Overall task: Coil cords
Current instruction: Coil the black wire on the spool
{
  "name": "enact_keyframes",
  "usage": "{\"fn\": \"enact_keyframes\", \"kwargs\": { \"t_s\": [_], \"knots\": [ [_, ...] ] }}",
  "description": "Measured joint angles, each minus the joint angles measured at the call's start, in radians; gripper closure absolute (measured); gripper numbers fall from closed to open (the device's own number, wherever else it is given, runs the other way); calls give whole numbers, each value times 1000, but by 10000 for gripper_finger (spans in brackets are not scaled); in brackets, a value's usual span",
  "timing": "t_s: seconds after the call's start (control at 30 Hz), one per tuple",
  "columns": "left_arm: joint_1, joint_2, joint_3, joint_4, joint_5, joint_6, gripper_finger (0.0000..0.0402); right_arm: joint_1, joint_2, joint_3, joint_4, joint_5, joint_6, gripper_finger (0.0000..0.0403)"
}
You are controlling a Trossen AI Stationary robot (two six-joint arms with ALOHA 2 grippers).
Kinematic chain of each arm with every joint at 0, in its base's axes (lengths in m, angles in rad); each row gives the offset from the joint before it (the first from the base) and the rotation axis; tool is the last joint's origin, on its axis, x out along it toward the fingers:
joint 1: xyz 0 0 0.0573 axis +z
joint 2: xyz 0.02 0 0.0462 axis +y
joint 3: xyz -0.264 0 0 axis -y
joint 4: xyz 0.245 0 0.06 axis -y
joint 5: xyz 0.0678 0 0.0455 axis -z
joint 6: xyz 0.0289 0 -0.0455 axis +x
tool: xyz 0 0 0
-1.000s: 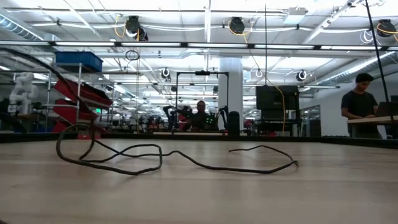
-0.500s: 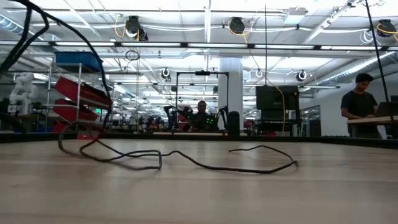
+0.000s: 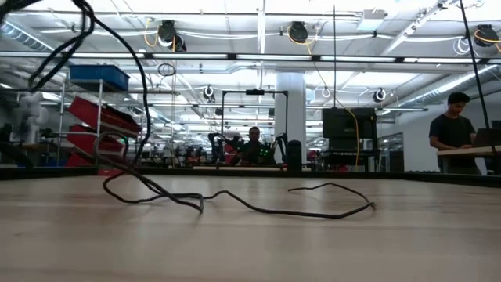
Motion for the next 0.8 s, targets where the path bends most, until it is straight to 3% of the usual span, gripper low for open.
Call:
{"fn": "enact_keyframes", "kwargs": {
  "t_s": [0.43, 0.8],
  "knots": [
    [26, 21, 0, -34, -11, -90, 398, 11, 0, 0, 25, 81, -20, 403],
    [59, 38, 0, -95, -14, -183, 398, 51, 1, 111, -100, 142, -73, 403]
  ]
}}
